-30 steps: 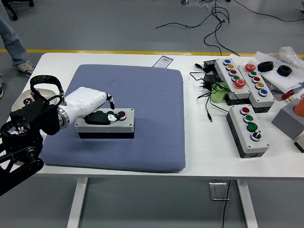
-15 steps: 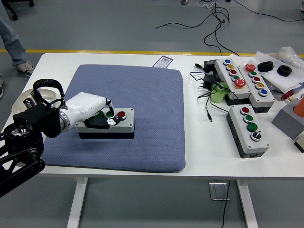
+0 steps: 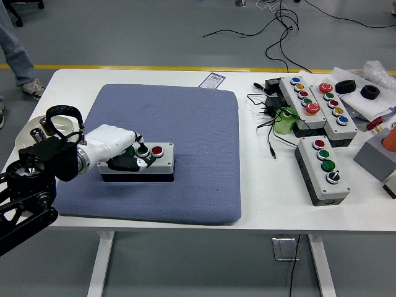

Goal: Pick up the button,place it on the desk,press the button,press the button

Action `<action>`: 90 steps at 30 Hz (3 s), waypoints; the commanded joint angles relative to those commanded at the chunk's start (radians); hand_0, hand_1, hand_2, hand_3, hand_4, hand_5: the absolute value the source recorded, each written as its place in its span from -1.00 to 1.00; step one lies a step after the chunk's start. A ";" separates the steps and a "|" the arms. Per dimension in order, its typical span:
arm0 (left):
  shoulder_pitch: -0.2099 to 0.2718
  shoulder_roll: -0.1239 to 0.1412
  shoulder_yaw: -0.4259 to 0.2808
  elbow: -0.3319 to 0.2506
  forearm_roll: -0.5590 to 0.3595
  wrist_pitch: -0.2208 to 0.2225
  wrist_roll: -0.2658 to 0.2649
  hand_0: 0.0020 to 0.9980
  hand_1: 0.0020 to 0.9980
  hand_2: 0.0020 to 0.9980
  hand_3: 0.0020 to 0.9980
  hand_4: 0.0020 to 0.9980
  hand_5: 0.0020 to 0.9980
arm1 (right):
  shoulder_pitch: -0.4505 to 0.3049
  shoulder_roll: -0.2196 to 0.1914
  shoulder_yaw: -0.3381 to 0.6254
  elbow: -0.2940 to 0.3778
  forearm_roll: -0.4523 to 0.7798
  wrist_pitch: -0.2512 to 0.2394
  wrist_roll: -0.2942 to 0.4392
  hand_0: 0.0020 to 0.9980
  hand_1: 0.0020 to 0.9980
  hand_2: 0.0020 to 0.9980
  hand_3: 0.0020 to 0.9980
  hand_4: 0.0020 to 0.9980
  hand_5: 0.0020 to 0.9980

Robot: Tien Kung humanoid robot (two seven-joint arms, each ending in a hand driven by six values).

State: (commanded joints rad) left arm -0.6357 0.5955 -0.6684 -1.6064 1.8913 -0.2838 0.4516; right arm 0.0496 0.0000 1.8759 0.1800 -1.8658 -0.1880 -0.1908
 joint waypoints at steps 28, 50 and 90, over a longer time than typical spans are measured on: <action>-0.038 -0.050 0.039 -0.029 -0.004 0.094 -0.027 -1.00 -1.00 -1.00 0.39 0.38 1.00 | -0.001 0.000 -0.011 0.000 0.009 0.000 0.000 0.06 0.31 0.41 0.25 -0.40 -0.70; -0.035 -0.047 0.044 0.000 -0.002 0.083 -0.027 -1.00 -1.00 -1.00 0.39 0.40 1.00 | -0.001 0.000 -0.011 0.000 0.009 0.001 0.001 0.06 0.31 0.41 0.25 -0.39 -0.70; 0.017 -0.112 -0.193 0.166 -0.380 0.553 -0.411 0.58 0.70 0.74 0.97 0.38 1.00 | -0.005 0.000 -0.015 0.000 0.006 0.002 -0.001 0.05 0.31 0.41 0.25 -0.39 -0.70</action>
State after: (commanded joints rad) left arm -0.6182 0.4835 -0.8612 -1.4403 1.5110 0.2688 0.0402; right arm 0.0443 0.0000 1.8608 0.1800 -1.8601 -0.1859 -0.1918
